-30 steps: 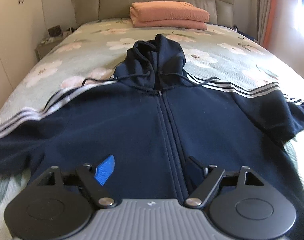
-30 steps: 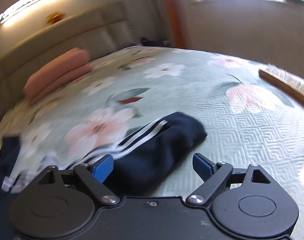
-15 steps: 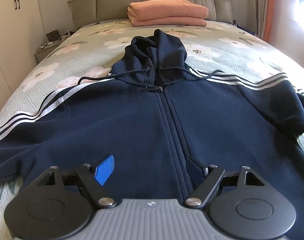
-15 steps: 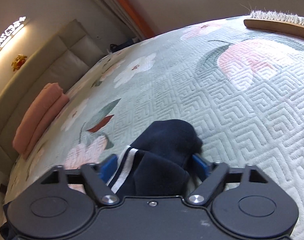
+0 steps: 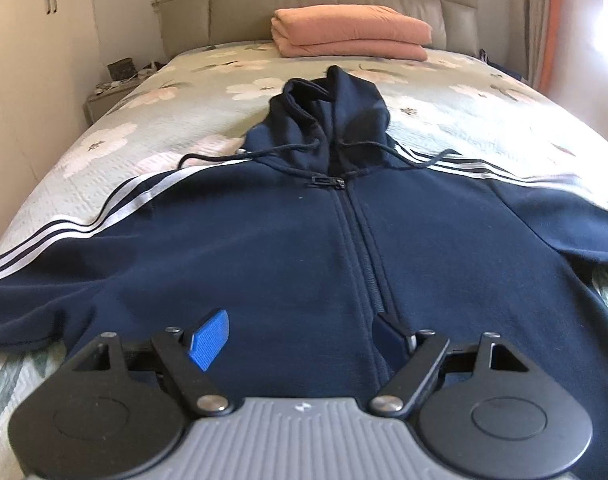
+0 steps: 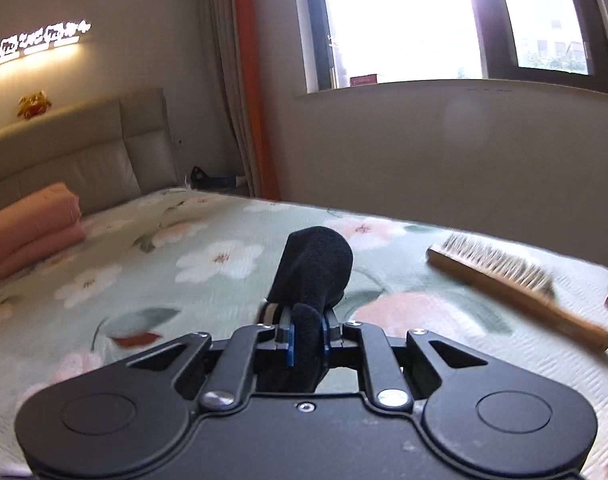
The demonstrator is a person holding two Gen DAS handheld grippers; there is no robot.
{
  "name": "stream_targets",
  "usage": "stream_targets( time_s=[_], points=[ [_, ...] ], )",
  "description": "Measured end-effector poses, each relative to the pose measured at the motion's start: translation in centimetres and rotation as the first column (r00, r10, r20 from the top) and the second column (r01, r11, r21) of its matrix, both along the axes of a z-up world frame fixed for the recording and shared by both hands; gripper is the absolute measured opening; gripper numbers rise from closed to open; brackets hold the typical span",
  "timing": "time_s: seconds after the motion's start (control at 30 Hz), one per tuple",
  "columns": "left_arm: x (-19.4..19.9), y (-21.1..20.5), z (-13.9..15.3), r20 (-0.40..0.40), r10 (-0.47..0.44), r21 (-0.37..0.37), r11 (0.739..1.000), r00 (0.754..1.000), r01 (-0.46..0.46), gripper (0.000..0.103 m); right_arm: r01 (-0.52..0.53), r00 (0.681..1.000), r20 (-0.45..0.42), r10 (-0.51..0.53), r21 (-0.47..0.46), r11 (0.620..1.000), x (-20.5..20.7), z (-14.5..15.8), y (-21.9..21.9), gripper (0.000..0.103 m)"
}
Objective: Fold large clothes
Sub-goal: 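Carry the sleeve across the hoodie front and open the right tool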
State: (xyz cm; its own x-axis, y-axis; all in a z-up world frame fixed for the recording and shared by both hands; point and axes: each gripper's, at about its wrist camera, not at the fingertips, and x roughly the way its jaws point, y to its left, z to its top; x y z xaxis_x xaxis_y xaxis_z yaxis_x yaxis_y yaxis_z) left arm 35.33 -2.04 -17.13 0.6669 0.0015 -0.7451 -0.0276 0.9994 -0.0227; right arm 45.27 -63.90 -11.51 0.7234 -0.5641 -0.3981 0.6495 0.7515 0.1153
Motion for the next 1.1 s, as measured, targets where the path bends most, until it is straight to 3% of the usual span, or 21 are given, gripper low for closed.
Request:
stream_targets(
  time_s=[0.17, 0.37, 0.43, 0.5, 0.57, 0.7, 0.87, 0.9, 0.93, 0.97, 1.03, 1.07, 1.1],
  points=[
    [-0.8, 1.5, 0.3, -0.002, 0.032, -0.034, 0.999, 0.999, -0.032, 0.081, 0.058, 0.998, 0.008, -0.058, -0.120, 0.991, -2.3, 2.4, 2.9, 0.015],
    [-2.2, 4.6, 1.6, 0.016, 0.047, -0.026, 0.999, 0.999, -0.046, 0.081, -0.143, 0.988, -0.082, 0.133, -0.139, 0.980, -0.4, 3.3, 10.8, 0.015],
    [-2.8, 6.1, 2.3, 0.030, 0.059, -0.027, 0.998, 0.998, -0.059, 0.081, -0.233, 0.971, -0.078, 0.224, -0.131, 0.964, 0.4, 4.4, 15.2, 0.015],
    [-3.3, 7.7, 2.9, 0.044, 0.074, -0.022, 0.997, 0.996, -0.073, 0.081, -0.355, 0.935, -0.060, 0.351, -0.081, 0.931, 0.8, 6.0, 20.2, 0.015],
    [-3.6, 9.1, 3.5, 0.057, 0.089, -0.028, 0.996, 0.994, -0.087, 0.081, -0.473, 0.881, -0.041, 0.471, -0.045, 0.880, 1.2, 7.8, 25.8, 0.015],
    [-4.5, 12.1, 4.6, 0.081, 0.124, -0.055, 0.991, 0.989, -0.119, 0.081, -0.683, 0.730, 0.003, 0.684, -0.025, 0.730, 0.6, 10.0, 37.9, 0.015],
    [-5.4, 15.4, 5.1, 0.095, 0.176, -0.074, 0.983, 0.980, -0.169, 0.081, -0.858, 0.512, 0.017, 0.859, 0.054, 0.511, -0.4, 7.9, 52.5, 0.017],
    [-5.5, 15.9, 5.1, 0.094, 0.182, -0.076, 0.982, 0.979, -0.175, 0.081, -0.886, 0.460, 0.013, 0.888, 0.069, 0.458, -0.6, 7.0, 55.0, 0.023],
    [-5.6, 16.5, 5.1, 0.094, 0.186, -0.078, 0.981, 0.978, -0.179, 0.081, -0.915, 0.393, -0.013, 0.920, 0.100, 0.392, -0.7, 5.7, 57.6, 0.036],
    [-5.6, 16.9, 4.9, 0.091, 0.189, -0.076, 0.980, 0.978, -0.182, 0.081, -0.931, 0.331, -0.050, 0.942, 0.146, 0.334, -0.6, 4.3, 59.7, 0.066],
    [-5.3, 17.6, 4.4, 0.087, 0.187, -0.064, 0.981, 0.979, -0.182, 0.081, -0.934, 0.226, -0.117, 0.967, 0.255, 0.249, -0.9, 1.6, 62.3, 0.055],
    [-5.1, 17.9, 4.1, 0.086, 0.182, -0.057, 0.982, 0.980, -0.178, 0.081, -0.935, 0.196, -0.138, 0.971, 0.273, 0.227, -1.3, 0.7, 62.3, 0.050],
    [-4.9, 18.1, 3.9, 0.083, 0.177, -0.050, 0.984, 0.981, -0.173, 0.081, -0.939, 0.187, -0.162, 0.969, 0.262, 0.225, -1.7, 0.1, 62.0, 0.050]
  ],
)
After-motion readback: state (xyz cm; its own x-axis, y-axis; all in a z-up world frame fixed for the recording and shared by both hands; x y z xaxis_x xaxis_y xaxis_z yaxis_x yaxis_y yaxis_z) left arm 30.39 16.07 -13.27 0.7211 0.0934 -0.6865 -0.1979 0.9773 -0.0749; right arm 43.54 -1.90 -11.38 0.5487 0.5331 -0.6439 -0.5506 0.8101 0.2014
